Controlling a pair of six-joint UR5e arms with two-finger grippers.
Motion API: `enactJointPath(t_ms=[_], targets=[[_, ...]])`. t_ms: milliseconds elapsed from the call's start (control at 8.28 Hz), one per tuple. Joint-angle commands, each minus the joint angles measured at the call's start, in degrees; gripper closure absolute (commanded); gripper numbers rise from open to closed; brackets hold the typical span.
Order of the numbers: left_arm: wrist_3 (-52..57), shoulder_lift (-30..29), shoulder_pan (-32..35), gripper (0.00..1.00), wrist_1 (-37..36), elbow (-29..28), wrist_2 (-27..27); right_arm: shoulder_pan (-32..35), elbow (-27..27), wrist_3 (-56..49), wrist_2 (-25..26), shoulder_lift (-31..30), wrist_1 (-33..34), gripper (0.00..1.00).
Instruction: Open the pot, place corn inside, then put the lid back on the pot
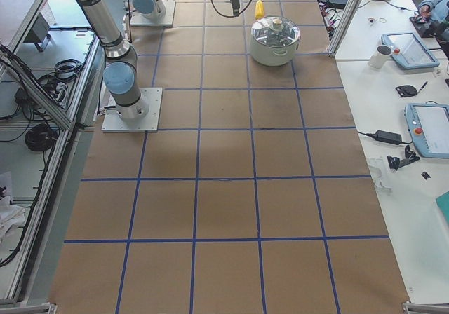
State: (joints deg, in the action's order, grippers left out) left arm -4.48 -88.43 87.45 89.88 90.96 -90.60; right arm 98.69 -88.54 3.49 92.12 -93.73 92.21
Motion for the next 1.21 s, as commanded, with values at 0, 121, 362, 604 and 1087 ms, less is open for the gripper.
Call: enactJointPath(t_ms=[0,121,362,604,1087], targets=[[0.1,0.1,0.0,0.00,0.2,0.0,0.0,0.0,-0.1,-0.1,-0.5,0.1,1.6,0.00],[0.4,0.1,0.0,0.00,0.2,0.0,0.1,0.0,-0.1,-0.1,-0.5,0.1,1.6,0.00],[9.6,-0.3,-0.9,0.00,-0.1,-0.4,0.5,0.0,-0.1,-0.2,-0.2,0.2,1.6,0.00],[19.5,-0.9,-3.1,0.00,0.0,-0.5,-0.2,0.0,-0.1,-0.3,0.3,0.1,1.6,0.00],[41.0,-7.4,-8.6,0.00,-3.5,-0.1,0.2,0.1,-0.1,-0.2,2.1,0.6,-1.2,0.00]])
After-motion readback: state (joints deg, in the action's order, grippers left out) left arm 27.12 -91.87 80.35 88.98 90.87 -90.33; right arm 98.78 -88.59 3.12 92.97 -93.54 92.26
